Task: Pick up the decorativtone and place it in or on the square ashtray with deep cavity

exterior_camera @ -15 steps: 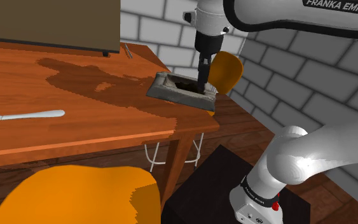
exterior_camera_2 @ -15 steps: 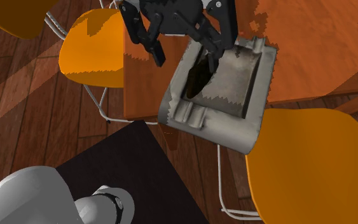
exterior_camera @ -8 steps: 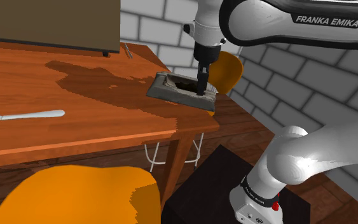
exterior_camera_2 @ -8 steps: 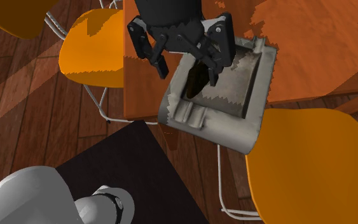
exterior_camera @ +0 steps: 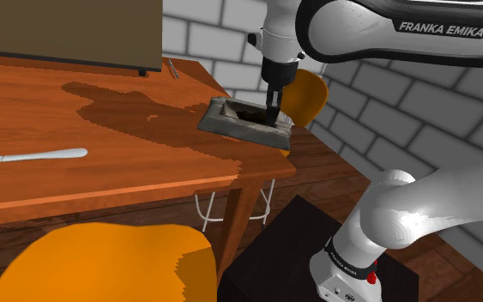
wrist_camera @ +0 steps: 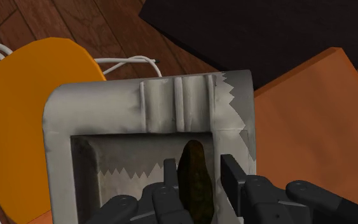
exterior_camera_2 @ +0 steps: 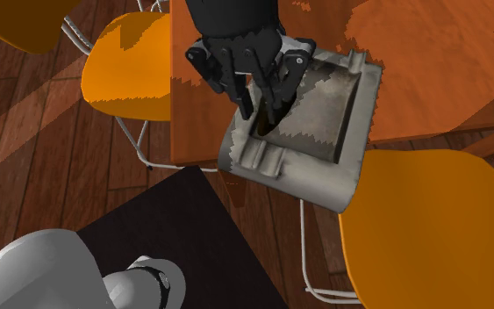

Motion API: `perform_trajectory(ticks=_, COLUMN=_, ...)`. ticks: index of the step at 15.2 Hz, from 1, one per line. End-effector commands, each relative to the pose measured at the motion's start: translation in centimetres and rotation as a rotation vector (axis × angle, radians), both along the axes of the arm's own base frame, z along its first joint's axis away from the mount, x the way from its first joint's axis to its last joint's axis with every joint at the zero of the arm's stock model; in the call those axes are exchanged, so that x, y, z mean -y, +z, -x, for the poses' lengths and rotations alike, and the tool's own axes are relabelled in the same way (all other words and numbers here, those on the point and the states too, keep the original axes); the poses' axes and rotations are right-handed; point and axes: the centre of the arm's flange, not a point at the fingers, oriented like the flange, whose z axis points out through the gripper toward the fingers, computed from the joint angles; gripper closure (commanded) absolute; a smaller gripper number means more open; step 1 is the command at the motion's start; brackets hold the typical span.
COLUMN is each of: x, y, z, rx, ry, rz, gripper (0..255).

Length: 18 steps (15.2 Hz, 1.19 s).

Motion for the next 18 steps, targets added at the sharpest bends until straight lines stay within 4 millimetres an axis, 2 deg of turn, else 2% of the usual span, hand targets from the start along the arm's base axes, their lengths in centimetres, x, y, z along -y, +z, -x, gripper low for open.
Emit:
perform_trajectory(ticks=1, x=0.0, y=0.0, z=0.0, rx=0.0, ry=0.0, rz=0.0, gripper=255)
perform_trajectory(ticks=8, x=0.0, y=0.0, z=0.0, rx=0.0, ry=0.0, rz=0.0, gripper=255)
perform_trajectory(ticks=18, x=0.0, y=5.3, z=0.0, rx=0.0, ry=0.0, rz=0.0, gripper=255)
